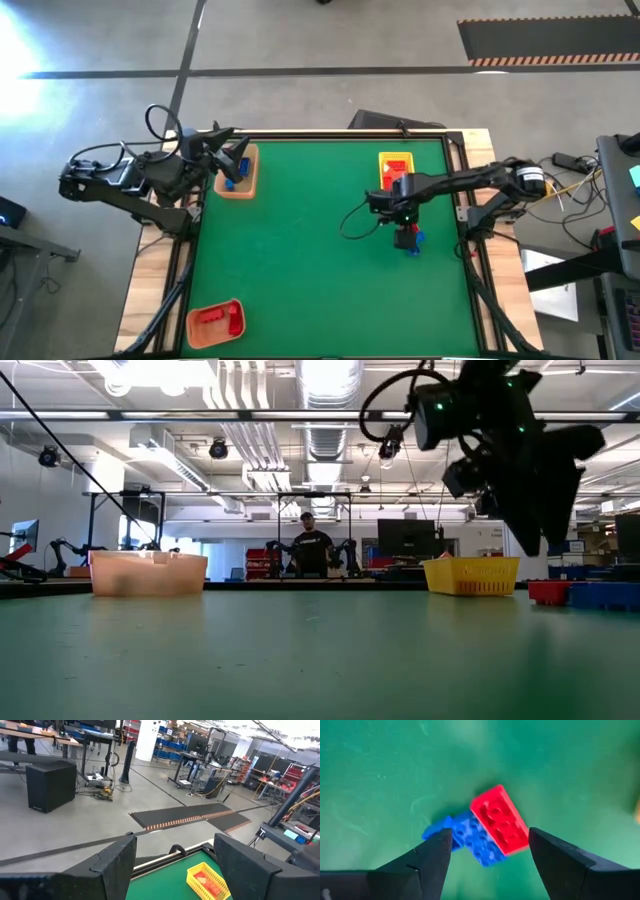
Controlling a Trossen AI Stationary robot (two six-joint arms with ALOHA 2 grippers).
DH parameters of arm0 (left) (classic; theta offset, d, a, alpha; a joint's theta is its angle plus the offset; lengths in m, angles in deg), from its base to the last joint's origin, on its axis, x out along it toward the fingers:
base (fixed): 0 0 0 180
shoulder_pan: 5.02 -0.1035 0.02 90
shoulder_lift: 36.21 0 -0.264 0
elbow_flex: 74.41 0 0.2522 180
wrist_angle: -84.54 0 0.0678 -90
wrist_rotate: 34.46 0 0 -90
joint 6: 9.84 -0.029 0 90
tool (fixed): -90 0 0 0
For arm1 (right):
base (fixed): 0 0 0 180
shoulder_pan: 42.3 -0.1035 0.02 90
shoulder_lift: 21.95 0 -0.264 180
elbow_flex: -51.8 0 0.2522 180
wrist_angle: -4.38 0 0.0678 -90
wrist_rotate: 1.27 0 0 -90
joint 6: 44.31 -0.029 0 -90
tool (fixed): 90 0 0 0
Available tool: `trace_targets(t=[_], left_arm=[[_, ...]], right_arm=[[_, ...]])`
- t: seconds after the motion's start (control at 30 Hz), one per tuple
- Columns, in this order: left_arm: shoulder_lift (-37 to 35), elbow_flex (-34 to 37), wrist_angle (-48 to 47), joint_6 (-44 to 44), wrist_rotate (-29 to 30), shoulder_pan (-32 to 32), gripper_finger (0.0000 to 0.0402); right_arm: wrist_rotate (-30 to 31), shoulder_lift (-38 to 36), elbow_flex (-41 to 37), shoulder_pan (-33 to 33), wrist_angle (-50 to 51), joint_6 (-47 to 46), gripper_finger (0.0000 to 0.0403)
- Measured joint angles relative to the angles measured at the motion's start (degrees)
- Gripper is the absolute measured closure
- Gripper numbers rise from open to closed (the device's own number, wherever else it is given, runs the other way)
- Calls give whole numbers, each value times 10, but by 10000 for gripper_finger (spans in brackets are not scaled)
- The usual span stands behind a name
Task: Sort & place blocks by color
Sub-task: Put the red game piece into the orange bin
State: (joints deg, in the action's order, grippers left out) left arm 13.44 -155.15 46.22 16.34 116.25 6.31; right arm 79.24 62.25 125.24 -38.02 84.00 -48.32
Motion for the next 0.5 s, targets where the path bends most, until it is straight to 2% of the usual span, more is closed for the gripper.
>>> trace_targets(t=[0.23,0.37,0.5], left_arm=[[2,0,0,0,0,0,153],[2,0,0,1,0,0,153],[2,0,0,1,0,0,153]], right_arm=[[5,29,-61,0,-98,10,160],[8,62,-67,0,-107,30,159],[41,89,-61,0,-105,33,167]])
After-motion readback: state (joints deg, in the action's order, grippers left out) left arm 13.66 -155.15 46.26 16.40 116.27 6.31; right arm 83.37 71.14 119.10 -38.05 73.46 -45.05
